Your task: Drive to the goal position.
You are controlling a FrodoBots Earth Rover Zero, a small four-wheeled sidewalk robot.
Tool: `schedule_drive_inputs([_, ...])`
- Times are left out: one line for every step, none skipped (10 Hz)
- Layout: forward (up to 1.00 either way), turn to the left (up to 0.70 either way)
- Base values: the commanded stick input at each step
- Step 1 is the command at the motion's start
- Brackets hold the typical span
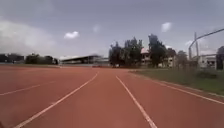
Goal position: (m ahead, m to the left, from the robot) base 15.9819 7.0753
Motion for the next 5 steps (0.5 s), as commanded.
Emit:
schedule_drive_inputs([0.45,0.00])
schedule_drive_inputs([0.45,0.00])
schedule_drive_inputs([0.45,0.00])
schedule_drive_inputs([0.45,0.00])
schedule_drive_inputs([0.45,0.00])
